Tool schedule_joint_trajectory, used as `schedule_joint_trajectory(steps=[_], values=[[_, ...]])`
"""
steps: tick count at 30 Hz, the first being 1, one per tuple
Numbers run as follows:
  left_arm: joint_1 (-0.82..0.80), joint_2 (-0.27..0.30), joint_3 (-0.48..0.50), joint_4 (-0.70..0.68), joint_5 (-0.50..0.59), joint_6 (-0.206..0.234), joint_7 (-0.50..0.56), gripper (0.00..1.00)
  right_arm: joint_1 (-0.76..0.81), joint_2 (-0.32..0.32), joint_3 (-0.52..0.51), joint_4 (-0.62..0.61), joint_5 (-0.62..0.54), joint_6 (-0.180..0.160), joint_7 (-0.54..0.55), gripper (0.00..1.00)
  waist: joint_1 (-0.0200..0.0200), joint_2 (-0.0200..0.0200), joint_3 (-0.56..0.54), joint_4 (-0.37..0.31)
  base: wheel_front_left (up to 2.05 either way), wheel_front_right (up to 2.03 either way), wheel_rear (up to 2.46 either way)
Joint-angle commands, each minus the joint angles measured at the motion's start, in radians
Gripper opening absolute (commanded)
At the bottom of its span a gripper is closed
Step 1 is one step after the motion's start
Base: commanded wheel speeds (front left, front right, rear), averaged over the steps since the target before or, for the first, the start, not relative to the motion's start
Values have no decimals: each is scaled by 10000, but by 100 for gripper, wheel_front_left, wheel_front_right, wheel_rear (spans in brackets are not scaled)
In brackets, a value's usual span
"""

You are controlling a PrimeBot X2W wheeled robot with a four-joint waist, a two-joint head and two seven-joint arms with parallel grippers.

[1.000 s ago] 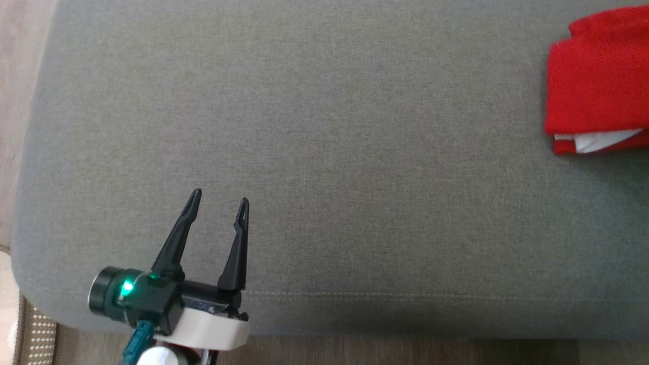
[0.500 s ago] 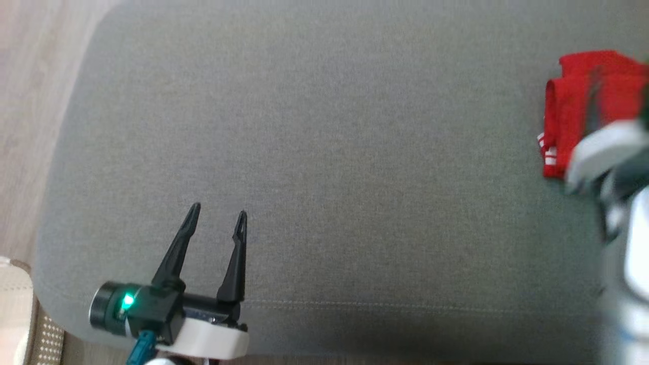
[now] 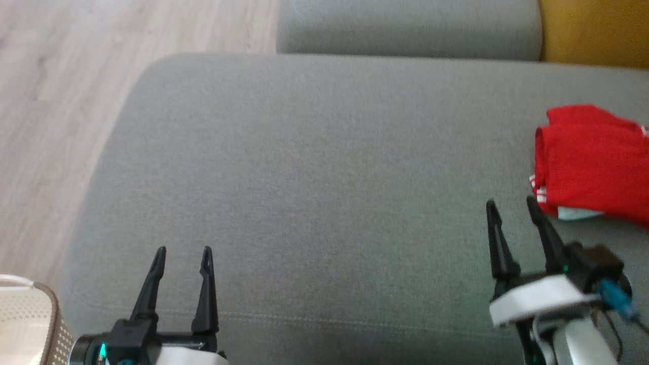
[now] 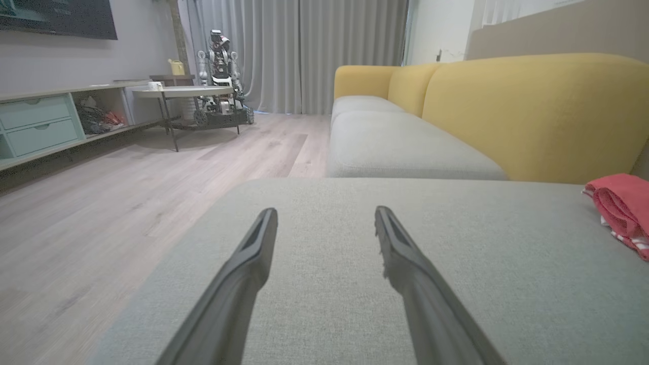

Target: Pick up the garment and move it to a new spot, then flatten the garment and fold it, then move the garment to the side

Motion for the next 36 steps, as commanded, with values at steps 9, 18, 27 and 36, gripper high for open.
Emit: schedule_joint_trajectory(steps=[9, 18, 27, 36], values=[[-98, 97, 104, -894, 333, -591, -120, 100, 1496, -50, -552, -1358, 194, -4, -95, 100, 1, 0, -585, 175, 0, 0, 0], [8, 109, 55, -747, 356, -922, -120, 100, 1736, -50, -403, -1407, 165, -4, -96, 100, 1, 0, -673, -13, 0, 0, 0], [394, 59, -273, -155, 333, -899, 23, 0, 2024, 80, -548, -893, 139, 0, 6, 0, 1, 0, -680, -168, 0, 0, 0], [217, 105, -141, 9, -849, -954, 187, 0, 1857, 54, -543, -752, 1159, 0, 234, 0, 1, 0, -628, -257, 0, 0, 0]])
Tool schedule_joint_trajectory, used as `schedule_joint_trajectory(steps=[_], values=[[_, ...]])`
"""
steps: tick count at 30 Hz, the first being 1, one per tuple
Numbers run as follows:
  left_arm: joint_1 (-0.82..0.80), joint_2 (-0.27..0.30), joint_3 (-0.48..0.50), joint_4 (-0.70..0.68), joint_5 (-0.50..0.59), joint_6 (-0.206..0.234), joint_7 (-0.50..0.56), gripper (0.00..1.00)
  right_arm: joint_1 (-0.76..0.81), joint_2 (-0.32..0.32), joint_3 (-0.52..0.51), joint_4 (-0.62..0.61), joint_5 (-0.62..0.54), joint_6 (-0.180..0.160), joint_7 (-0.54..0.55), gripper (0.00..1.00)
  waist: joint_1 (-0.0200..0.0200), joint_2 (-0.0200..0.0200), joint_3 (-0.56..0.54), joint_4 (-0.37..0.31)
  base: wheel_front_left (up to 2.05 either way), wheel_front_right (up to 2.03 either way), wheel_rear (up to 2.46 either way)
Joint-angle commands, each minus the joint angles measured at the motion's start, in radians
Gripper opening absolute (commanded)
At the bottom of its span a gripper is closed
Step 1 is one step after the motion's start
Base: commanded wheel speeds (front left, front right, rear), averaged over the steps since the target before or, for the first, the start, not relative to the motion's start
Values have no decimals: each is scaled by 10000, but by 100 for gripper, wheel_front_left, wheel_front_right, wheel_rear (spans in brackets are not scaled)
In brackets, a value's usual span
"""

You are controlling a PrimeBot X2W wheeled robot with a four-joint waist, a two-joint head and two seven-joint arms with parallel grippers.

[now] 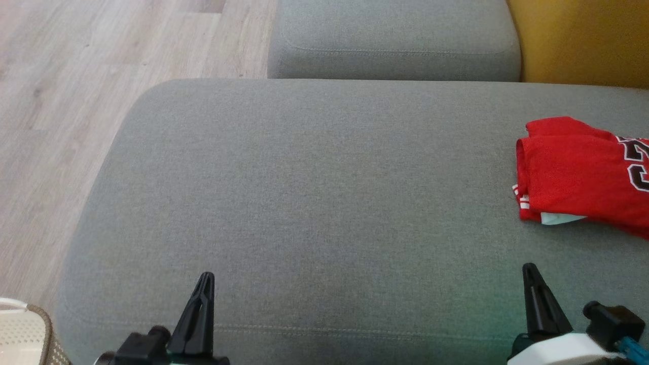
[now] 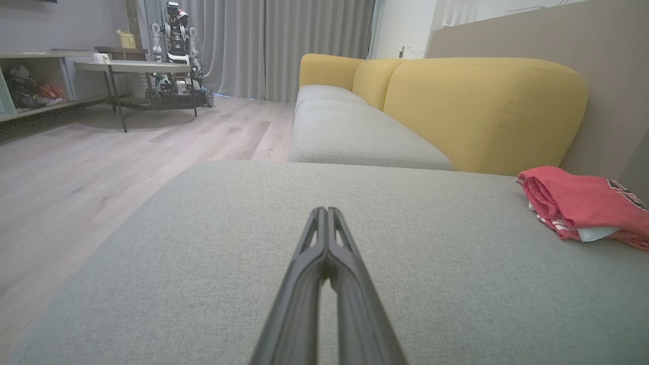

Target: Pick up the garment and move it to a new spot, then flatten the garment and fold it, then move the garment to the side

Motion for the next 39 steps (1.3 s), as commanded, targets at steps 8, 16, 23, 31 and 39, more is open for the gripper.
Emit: schedule_joint_trajectory(steps=[8, 16, 23, 31, 39], values=[[-608, 117, 243, 20, -1207, -182, 176, 0, -519, -82, -31, -192, 1065, 0, 244, 0, 1, -1, 43, -77, 0, 0, 0], [-871, 156, 380, 306, -2276, -306, 353, 0, -689, -108, -43, -97, 1990, -1, 459, 0, 1, -1, 87, -155, 0, 0, 0], [-1091, 186, 508, 535, -3208, -406, 513, 0, -838, -128, -56, -15, 2799, -1, 649, 0, 1, -1, 125, -223, 0, 0, 0], [-1336, 215, 661, 786, -4267, -515, 700, 0, -1008, -148, -75, 78, 3721, -1, 870, 0, 1, -1, 170, -302, 0, 0, 0], [-1575, 237, 827, 1007, -5318, -622, 894, 0, -1178, -166, -97, 170, 4640, -1, 1093, 0, 1, -1, 215, -381, 0, 0, 0]])
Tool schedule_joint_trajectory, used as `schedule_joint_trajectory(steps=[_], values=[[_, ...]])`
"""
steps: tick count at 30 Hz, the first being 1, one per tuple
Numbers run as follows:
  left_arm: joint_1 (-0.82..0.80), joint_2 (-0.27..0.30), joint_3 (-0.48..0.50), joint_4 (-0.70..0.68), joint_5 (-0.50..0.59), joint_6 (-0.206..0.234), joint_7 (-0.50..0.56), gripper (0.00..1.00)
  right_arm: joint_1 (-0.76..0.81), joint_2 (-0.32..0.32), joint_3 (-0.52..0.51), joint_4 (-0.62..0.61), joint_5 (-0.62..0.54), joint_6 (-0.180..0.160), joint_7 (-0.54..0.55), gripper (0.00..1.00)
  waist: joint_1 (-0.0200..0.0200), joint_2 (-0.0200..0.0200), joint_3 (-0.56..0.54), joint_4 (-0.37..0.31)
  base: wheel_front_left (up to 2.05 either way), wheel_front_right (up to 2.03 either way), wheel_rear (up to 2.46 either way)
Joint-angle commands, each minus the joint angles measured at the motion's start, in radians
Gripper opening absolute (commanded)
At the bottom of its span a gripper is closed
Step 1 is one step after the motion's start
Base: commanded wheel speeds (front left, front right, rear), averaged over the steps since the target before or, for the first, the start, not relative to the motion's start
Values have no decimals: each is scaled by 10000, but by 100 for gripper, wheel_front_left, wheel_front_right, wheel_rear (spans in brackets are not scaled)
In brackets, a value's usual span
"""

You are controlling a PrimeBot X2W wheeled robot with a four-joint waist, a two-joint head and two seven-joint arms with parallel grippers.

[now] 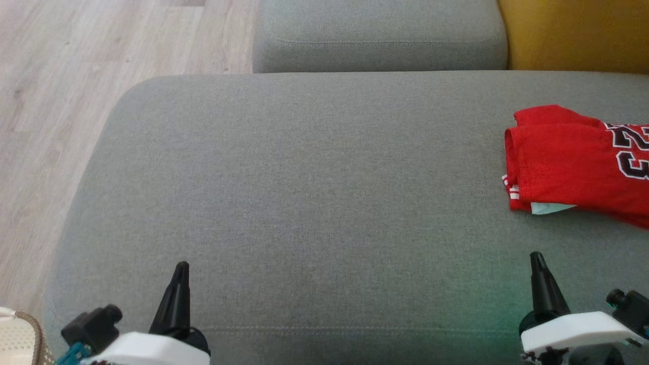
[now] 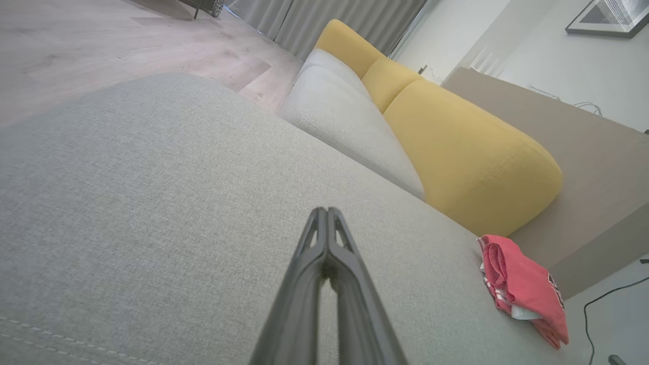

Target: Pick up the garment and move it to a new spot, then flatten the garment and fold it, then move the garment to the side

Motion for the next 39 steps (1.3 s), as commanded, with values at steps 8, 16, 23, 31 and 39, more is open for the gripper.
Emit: schedule_joint_trajectory(steps=[8, 16, 23, 31, 39], values=[[-820, 128, 376, -32, -1193, -195, 216, 0, -660, -171, -16, -185, 1081, -2, 264, 0, 0, 0, 46, -80, 0, 0, 0], [-1056, 138, 556, 197, -2226, -300, 422, 0, -830, -184, -43, -92, 1992, -2, 490, 0, 0, 0, 91, -158, 0, 0, 0], [-1265, 143, 719, 401, -3129, -393, 607, 0, -979, -195, -69, -11, 2790, -2, 691, 0, 0, 0, 130, -227, 0, 0, 0], [-1504, 145, 911, 635, -4156, -499, 823, 0, -1150, -206, -101, 82, 3701, -2, 922, 0, 0, 0, 175, -306, 0, 0, 0], [-1714, 143, 1083, 841, -5052, -592, 1016, 0, -1300, -215, -130, 163, 4497, -2, 1126, 0, 0, 0, 214, -375, 0, 0, 0]])
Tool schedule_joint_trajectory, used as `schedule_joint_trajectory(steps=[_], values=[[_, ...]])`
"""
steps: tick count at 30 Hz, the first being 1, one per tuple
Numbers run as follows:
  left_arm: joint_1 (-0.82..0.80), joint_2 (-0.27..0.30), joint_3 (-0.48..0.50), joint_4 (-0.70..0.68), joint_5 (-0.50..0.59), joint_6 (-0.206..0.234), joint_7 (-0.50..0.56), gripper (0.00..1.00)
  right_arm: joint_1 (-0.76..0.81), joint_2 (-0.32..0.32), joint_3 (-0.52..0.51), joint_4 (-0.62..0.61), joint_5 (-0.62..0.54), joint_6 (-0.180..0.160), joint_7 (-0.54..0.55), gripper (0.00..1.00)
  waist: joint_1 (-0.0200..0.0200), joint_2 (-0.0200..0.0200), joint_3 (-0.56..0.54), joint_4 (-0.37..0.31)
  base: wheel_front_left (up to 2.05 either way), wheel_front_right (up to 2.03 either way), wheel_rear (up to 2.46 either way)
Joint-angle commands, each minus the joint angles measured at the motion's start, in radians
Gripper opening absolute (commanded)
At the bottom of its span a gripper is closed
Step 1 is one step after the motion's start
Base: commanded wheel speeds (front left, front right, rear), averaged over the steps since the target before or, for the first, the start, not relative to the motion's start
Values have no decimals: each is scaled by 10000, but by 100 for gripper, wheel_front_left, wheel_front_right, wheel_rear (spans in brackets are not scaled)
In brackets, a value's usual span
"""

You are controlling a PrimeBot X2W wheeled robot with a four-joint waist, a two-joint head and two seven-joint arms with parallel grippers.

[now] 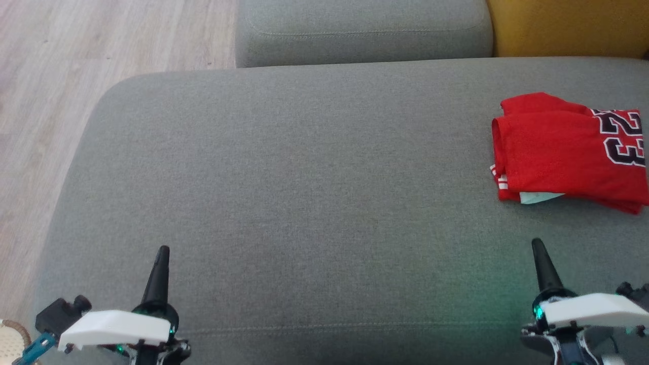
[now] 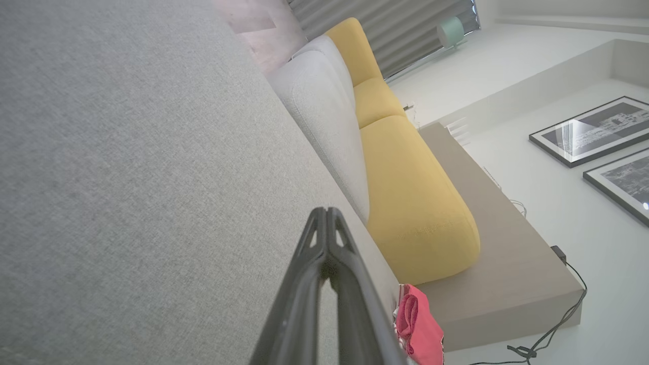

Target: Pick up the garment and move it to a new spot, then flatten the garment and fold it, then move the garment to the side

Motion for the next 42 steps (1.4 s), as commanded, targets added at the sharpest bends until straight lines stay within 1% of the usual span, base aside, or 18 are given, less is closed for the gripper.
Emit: schedule_joint_trajectory(steps=[1, 39, 42], values=[[-650, 129, 398, -246, -301, -95, 56, 0, -631, -195, 94, -303, 298, -1, 64, 0, 0, 0, 7, -12, 0, 0, 0], [-1796, 82, 1388, 877, -5111, -598, 1145, 0, -1445, -227, -83, 140, 4598, -2, 1182, 0, 0, 0, 220, -387, 0, 0, 0], [-1806, 71, 1410, 887, -5140, -602, 1165, 0, -1452, -224, -89, 144, 4629, -2, 1195, 0, 0, 0, 222, -390, 0, 0, 0]])
